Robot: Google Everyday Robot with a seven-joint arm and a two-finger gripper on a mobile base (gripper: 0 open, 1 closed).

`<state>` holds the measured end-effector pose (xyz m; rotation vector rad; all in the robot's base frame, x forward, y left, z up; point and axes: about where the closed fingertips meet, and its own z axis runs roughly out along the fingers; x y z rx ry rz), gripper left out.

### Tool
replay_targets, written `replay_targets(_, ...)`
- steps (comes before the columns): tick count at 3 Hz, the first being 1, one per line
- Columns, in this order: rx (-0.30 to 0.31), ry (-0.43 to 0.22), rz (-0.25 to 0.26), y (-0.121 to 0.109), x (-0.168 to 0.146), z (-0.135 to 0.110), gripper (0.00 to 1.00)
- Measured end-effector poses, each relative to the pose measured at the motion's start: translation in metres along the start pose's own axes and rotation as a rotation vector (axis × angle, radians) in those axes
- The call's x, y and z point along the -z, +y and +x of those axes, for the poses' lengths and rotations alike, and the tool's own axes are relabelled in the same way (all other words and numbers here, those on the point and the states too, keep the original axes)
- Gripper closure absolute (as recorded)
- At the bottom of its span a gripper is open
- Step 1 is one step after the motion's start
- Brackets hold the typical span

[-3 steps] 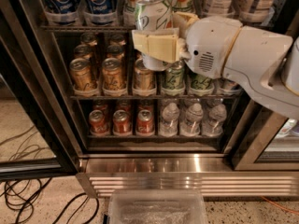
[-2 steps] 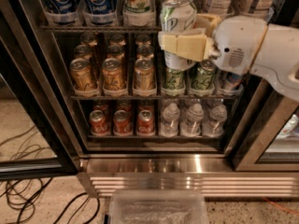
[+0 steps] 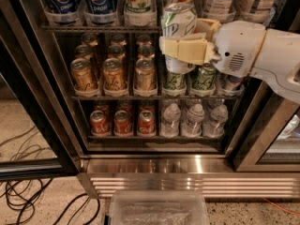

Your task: Pick 7up can from top shelf of fridge

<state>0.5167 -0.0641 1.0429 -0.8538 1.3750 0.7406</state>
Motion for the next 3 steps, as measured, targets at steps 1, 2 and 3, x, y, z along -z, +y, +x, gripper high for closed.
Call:
replay_targets(1,0.010,-0.001,-0.022,0.0112,0.0012,-0.0023,1.00)
replay_targets(2,0.012,-0.001,-0.027,0.0146,0.0015,0.0033,1.00)
replay_targets(3,0.012,-0.001,-0.027,0.0146,0.0015,0.0033,1.00)
